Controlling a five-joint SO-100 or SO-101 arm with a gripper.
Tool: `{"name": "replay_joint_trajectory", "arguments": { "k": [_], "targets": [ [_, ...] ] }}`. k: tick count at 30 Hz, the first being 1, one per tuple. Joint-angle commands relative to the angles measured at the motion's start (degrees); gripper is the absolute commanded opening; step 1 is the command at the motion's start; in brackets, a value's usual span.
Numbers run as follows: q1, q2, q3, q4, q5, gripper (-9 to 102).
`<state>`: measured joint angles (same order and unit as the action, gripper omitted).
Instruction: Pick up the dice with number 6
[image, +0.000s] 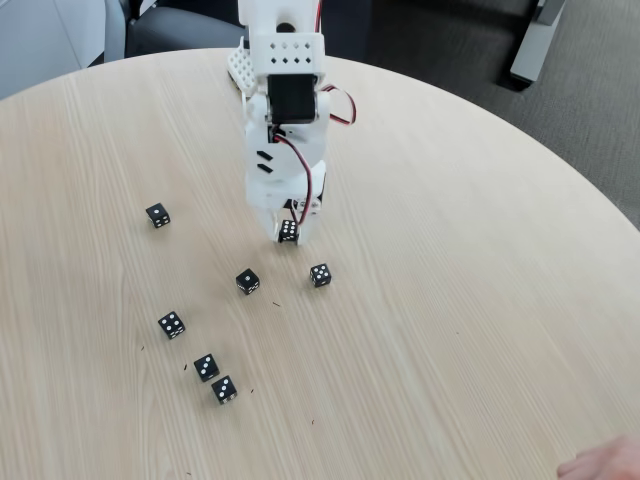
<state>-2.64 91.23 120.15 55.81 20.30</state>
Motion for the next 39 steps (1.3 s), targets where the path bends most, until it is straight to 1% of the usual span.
{"name": "replay_joint_trajectory", "arguments": {
  "k": [1,10,12,18,22,25,33,39],
  "targets": [
    [-0.26,5.89,-0.26,0.44,0.79,0],
    [-0.35,22.68,0.26,1.41,0.79,0],
    [-0.35,26.37,0.26,3.96,0.44,0],
    [-0.35,41.92,0.26,15.03,-2.99,0],
    [0.35,53.61,0.44,21.36,-9.23,0],
    [0.53,60.21,2.29,24.35,-16.88,0],
    [0.53,71.28,14.06,24.52,-25.22,0],
    [-0.44,72.42,25.93,23.03,-28.12,0]
  ]
}}
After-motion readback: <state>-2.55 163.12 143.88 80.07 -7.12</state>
